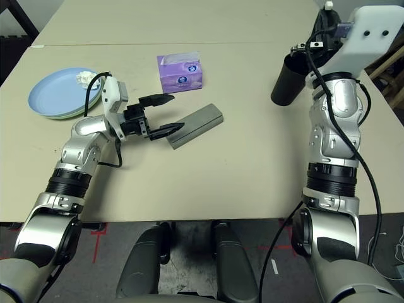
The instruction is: Organize and tidy the items on the table.
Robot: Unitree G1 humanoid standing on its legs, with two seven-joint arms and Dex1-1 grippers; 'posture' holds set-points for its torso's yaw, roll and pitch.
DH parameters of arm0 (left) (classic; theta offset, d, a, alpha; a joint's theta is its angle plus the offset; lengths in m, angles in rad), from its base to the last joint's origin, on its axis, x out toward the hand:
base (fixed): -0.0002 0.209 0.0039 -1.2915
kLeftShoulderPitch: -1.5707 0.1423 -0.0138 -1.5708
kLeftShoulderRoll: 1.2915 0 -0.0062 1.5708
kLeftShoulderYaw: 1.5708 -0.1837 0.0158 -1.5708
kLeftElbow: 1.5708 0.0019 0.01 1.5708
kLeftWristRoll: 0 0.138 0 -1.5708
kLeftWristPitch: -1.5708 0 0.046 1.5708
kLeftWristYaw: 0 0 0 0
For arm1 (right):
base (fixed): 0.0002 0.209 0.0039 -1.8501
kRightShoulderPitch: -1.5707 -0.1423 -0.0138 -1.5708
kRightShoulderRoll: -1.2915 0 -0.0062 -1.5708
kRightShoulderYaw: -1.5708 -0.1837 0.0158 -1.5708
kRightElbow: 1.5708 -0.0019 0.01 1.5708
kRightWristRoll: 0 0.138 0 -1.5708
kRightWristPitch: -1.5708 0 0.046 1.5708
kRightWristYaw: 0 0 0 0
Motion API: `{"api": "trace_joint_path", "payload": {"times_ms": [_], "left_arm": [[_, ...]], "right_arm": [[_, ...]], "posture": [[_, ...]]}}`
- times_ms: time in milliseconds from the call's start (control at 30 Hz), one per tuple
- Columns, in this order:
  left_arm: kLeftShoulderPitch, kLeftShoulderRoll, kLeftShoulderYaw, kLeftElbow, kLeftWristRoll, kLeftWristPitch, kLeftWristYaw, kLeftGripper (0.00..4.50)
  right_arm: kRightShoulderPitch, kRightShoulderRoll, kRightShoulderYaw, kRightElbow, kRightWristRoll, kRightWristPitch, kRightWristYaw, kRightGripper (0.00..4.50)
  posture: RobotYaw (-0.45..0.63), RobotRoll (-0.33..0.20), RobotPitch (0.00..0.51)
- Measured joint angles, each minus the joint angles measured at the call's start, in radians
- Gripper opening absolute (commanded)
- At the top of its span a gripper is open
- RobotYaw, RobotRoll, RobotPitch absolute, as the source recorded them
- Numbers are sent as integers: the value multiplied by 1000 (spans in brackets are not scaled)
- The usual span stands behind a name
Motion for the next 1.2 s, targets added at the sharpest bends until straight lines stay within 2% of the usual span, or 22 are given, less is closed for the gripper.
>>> {"api": "trace_joint_path", "payload": {"times_ms": [367, 733, 1000, 1100, 1200], "left_arm": [[-23, 6, 0, 30, 16, -5, -6, 4500], [-23, 10, 0, 30, 17, 0, -7, 4500], [-23, 10, 1, 30, 17, -1, -7, 4500], [-23, 9, 1, 31, 17, -1, -7, 4500], [-26, 10, 2, 32, 17, -2, -6, 4500]], "right_arm": [[10, 8, 14, 10, 25, 109, 4, 313], [14, 5, 21, 15, 30, 145, 16, 4380], [16, -7, 24, 15, 56, 93, 68, 4449], [16, -2, 31, 7, 139, 64, 189, 4449], [42, -13, 87, -35, 204, 24, 366, 4449]], "posture": [[96, 0, 190], [92, 0, 189], [89, 0, 187], [89, 0, 186], [89, 0, 186]]}}
